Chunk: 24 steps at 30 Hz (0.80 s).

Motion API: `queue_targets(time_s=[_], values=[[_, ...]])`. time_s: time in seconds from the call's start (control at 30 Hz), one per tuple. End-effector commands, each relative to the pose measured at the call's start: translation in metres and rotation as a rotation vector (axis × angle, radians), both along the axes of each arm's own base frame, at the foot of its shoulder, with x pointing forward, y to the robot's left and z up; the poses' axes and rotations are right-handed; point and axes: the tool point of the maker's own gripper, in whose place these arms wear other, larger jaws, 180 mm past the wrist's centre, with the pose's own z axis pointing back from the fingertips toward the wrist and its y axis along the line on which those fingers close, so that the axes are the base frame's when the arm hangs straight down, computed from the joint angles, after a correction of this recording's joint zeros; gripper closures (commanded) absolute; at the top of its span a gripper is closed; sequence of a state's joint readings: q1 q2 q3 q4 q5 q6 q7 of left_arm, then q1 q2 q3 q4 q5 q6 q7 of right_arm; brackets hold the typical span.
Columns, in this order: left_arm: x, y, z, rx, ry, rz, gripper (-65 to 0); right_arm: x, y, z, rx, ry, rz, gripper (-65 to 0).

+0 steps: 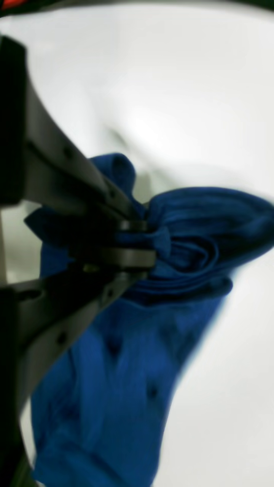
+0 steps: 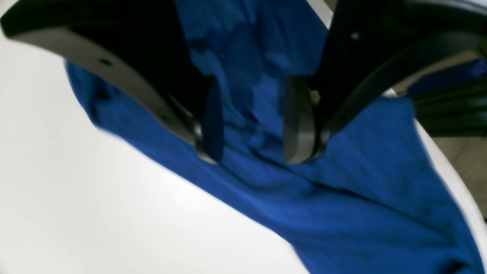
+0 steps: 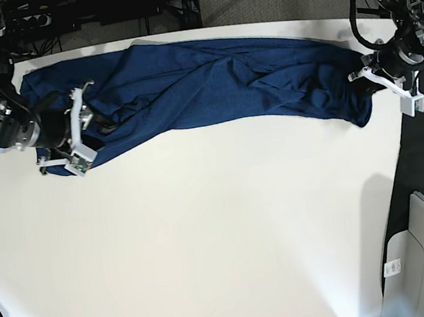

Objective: Fold the T-shirt properly
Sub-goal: 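Grasp the shirt ends with both grippers, then fold the end held by the left gripper toward the right gripper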

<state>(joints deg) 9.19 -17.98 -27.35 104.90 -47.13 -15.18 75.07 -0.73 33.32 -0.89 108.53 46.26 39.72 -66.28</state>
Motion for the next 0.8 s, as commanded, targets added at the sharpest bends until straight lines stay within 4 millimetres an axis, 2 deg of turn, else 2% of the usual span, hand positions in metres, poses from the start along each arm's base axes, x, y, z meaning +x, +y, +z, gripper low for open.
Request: queue_targets(time_s=[0.0,0.27,0.37,0.63,0.77], values=[[0.007,-0.004,0.02,0.021,-0.056,-0.035,-0.2,0.01,-0.006,0.016,0.005,-0.055,-0.01,-23.5],[0.007,-0.064,0.049,-0.152,-0.158,-0.136,-0.4,0.01,-0.032,0.018,-0.012,-0.062,-0.083,-23.5],[0.005,-0.085,0.055,-0.254,-0.185,-0.159,-0.5,0.01,-0.034,0.017,-0.024,-0.062,-0.085,-23.5],[0.006,-0.131,0.085,-0.523,-0.3,-0.221,-3.0,0.014,-0.04,0.007,-0.098,-0.078,-0.118,-23.5],[-0.005,-0.178,0.089,-0.573,-0.268,-0.368,-3.0,0.015,-0.038,0.003,-0.109,-0.082,-0.129,-23.5]])
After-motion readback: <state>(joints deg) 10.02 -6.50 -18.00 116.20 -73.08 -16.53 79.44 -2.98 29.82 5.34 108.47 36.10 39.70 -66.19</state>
